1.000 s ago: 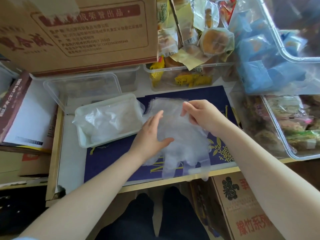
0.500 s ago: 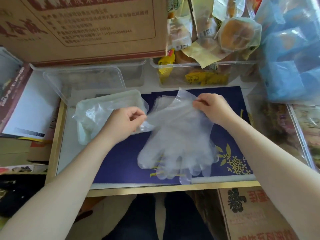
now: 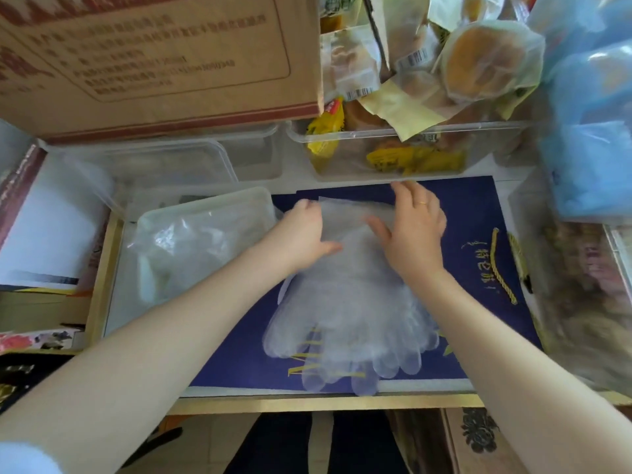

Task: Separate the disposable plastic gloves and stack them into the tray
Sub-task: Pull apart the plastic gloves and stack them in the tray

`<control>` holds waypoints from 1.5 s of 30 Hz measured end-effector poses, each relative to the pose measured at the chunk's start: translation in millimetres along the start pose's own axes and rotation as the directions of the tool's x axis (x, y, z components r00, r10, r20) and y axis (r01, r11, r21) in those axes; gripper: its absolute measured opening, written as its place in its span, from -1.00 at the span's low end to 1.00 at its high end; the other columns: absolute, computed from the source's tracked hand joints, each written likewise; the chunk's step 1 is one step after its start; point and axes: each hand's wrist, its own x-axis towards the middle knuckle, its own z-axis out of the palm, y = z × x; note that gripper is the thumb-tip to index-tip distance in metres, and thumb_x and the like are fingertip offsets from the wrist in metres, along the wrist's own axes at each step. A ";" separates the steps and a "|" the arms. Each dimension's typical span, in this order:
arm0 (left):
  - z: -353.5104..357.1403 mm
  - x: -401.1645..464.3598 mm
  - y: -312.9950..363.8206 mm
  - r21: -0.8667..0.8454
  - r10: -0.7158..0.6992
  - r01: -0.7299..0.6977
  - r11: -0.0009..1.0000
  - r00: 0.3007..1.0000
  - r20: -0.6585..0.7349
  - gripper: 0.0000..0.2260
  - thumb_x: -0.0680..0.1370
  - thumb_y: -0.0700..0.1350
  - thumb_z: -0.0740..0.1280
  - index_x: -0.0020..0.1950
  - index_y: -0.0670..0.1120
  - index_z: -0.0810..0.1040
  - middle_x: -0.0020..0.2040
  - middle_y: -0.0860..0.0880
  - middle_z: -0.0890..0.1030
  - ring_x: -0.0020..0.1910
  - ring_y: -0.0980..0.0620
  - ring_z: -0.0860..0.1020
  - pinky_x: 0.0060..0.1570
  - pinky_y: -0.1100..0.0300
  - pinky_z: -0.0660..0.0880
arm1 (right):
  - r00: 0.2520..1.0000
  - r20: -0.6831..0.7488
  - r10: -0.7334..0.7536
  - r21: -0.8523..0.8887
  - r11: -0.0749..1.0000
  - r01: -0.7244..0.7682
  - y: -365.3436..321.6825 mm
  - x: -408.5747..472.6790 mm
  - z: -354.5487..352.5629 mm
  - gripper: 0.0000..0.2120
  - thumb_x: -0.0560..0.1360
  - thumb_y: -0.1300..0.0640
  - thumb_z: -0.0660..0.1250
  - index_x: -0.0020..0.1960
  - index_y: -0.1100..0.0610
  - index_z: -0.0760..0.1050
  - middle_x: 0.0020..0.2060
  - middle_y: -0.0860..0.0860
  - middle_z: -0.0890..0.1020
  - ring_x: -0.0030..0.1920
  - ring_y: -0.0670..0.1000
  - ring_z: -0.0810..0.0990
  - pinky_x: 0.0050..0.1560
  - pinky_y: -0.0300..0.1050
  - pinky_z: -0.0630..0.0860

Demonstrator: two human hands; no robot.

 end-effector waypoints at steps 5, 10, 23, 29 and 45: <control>18.9 22.1 7.6 0.001 -0.313 0.314 0.950 0.946 0.088 -0.06 0.39 0.13 0.46 0.50 -0.27 -0.02 0.45 -0.24 0.14 0.41 -0.21 0.24 0.33 0.02 0.26 | 0.981 0.170 0.088 0.033 0.995 -0.095 19.5 -52.2 -3.0 -0.29 0.44 -0.15 0.35 0.44 0.15 0.19 0.41 0.11 0.23 0.36 0.18 0.20 0.28 0.08 0.28; 22.5 31.7 5.6 -0.117 -0.465 0.462 0.879 0.885 -0.005 -0.20 0.42 0.14 0.42 0.45 -0.24 0.13 0.38 -0.21 0.26 0.34 -0.19 0.31 0.22 0.03 0.35 | 0.973 0.233 -0.010 -0.117 0.992 0.039 29.8 -49.8 7.3 -0.41 0.50 -0.18 0.23 0.44 0.02 0.19 0.36 0.10 0.25 0.24 0.18 0.29 0.14 0.06 0.36; 29.3 18.7 -4.8 -0.499 -0.221 0.188 0.846 0.975 -0.008 -0.90 0.52 -0.11 0.32 -0.17 -0.11 0.52 -0.24 -0.04 0.55 -0.18 -0.04 0.55 -0.19 0.16 0.44 | 0.982 0.188 0.017 -0.055 0.998 -0.007 33.9 -46.6 11.0 -0.43 0.53 -0.12 0.21 0.46 0.06 0.17 0.34 0.11 0.32 0.22 0.19 0.34 0.12 0.07 0.37; 11.5 4.3 -5.3 -0.824 0.105 -0.069 0.563 0.994 -0.012 -0.83 0.55 -0.29 0.29 0.05 -0.04 0.49 -0.08 -0.01 0.63 -0.14 0.12 0.62 -0.07 0.23 0.53 | 0.935 0.265 0.234 0.556 0.756 -0.347 41.7 -29.0 -12.0 -0.28 0.53 -0.12 0.24 0.53 0.11 -0.01 0.40 -0.01 0.33 0.41 0.02 0.25 0.39 -0.02 0.23; 1.6 -3.5 -23.8 -0.526 0.053 0.056 0.848 0.980 0.189 -0.79 0.46 -0.08 0.44 -0.03 -0.21 0.61 -0.13 -0.09 0.68 -0.17 0.02 0.61 -0.06 0.11 0.52 | 0.832 0.542 -0.114 0.787 0.416 -0.456 50.5 -27.6 -38.6 -0.84 0.53 0.22 0.25 0.05 0.22 0.56 -0.12 0.03 0.70 -0.11 0.01 0.68 -0.11 -0.14 0.60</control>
